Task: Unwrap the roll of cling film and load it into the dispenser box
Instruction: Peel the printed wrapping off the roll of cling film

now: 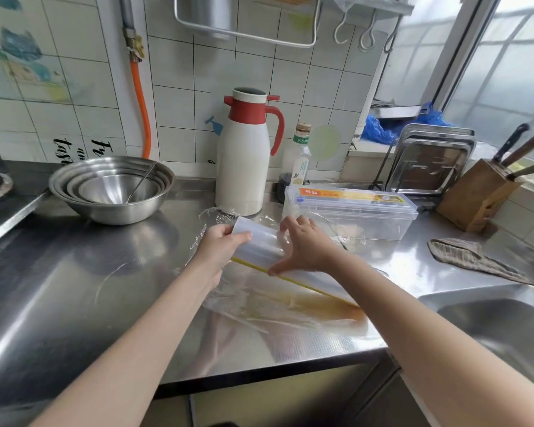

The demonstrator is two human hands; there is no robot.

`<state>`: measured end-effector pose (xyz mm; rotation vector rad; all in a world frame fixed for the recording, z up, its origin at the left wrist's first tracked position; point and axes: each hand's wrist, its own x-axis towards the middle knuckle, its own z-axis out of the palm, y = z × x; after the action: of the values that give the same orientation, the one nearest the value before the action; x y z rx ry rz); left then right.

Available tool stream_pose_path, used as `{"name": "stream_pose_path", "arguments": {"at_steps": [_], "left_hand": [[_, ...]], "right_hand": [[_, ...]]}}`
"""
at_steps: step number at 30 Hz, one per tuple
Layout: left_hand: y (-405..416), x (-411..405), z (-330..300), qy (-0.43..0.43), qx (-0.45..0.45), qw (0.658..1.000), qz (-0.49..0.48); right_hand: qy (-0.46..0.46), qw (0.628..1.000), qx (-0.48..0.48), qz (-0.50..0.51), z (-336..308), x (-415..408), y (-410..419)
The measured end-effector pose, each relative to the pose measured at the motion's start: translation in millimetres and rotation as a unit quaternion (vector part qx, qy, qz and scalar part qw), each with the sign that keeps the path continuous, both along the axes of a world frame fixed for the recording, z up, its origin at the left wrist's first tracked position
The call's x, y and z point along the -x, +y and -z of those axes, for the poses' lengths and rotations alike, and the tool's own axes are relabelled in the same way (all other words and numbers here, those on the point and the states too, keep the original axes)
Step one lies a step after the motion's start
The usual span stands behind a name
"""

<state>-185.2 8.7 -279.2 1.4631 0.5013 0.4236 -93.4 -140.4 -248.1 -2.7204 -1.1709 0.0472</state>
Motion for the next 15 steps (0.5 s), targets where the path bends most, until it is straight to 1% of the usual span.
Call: {"name": "stream_pose_path", "arguments": {"at_steps": [4, 9, 13, 15], "left_hand": [[-10, -5, -18, -0.031, -0.041, 0.999, -0.002], [-20, -3, -34, -0.059, -0.073, 0.995, 0.035], [-22, -1, -36, -0.064, -0.098, 0.991, 0.063], [-22, 0, -35, -0.063, -0.120, 0.988, 0.072]], "right_hand": [[0.049, 0.999, -0.014, 0.004, -17, -9, -7], [0.086, 0.996, -0.028, 0.005, -29, -18, -16], [0.142, 0.989, -0.026, 0.009, -28, -21, -16], [0.164, 0.986, -0.042, 0.002, -28, -22, -14]]}}
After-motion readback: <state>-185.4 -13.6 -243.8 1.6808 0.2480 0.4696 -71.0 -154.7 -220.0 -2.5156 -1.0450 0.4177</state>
